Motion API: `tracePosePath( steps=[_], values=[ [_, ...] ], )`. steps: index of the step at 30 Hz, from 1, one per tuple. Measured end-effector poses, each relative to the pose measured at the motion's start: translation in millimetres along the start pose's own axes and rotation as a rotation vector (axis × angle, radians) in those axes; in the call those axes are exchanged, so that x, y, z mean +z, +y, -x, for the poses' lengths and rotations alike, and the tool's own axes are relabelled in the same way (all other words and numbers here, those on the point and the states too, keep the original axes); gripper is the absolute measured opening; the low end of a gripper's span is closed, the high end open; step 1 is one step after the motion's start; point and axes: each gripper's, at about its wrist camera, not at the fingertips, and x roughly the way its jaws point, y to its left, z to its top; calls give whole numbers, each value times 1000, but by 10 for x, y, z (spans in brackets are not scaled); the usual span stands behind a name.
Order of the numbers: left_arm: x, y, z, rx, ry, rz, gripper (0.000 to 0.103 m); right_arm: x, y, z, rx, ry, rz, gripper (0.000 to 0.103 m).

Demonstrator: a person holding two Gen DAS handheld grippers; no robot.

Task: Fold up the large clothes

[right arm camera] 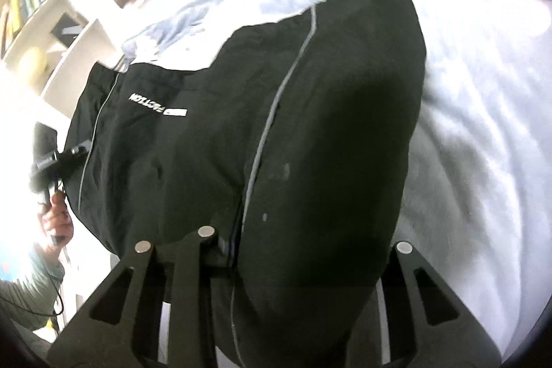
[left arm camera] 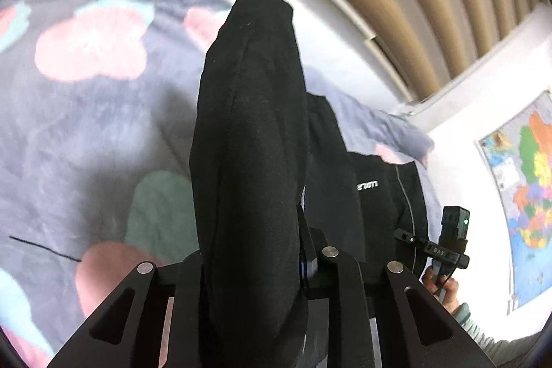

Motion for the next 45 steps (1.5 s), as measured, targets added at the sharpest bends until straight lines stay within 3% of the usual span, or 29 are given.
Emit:
tracePosePath(
  steps=[6,11,17,23,26,28,29,30,31,32,34,35,37,39,42,45],
  values=[
    [-192,-250,777,-23,-56,-62,25,-255,456,517,3,-73,20,28],
    [-463,-674,1041,-50,-60,-134,25,-352,585,658,-48,-95,38,27],
    [-989,-1116,872,-123,1,-143,25,-332,546,899,-152,-100,-19,28],
    [-1659,-1301,151,-143,148,-100,25,-585,324,1026,-258,-39,-115,28],
    [-2026,-1268,-326,-89,237,-87,25,-815,28,854,-328,25,-157,29],
    [-2304,-1169,-696,29,303,-72,26,-1030,-315,580,-379,104,-211,31],
    [-2388,-1091,-817,76,317,-48,28,-1147,-528,428,-403,141,-264,32],
    [-2496,-959,-945,156,313,-28,37,-1239,-695,343,-408,148,-318,36],
    [-2561,-825,-1017,182,315,3,42,-1322,-848,281,-384,139,-381,43],
    [-2617,-625,-1066,147,324,85,50,-1409,-1007,243,-342,114,-459,47],
    [-2660,-373,-1049,65,334,234,51,-1425,-1061,228,-342,88,-503,57],
    [-2650,-330,-1003,53,334,261,51,-1402,-1040,228,-361,86,-489,59],
    [-2574,-422,-867,117,320,189,51,-1321,-956,225,-428,115,-439,69],
    [-2480,-509,-729,182,322,139,51,-1240,-881,288,-515,153,-392,71],
    [-2260,-696,-450,266,262,65,49,-1117,-684,593,-658,112,-334,72],
    [-2093,-991,-191,307,225,-59,49,-996,-397,810,-620,28,-321,73]
  ],
)
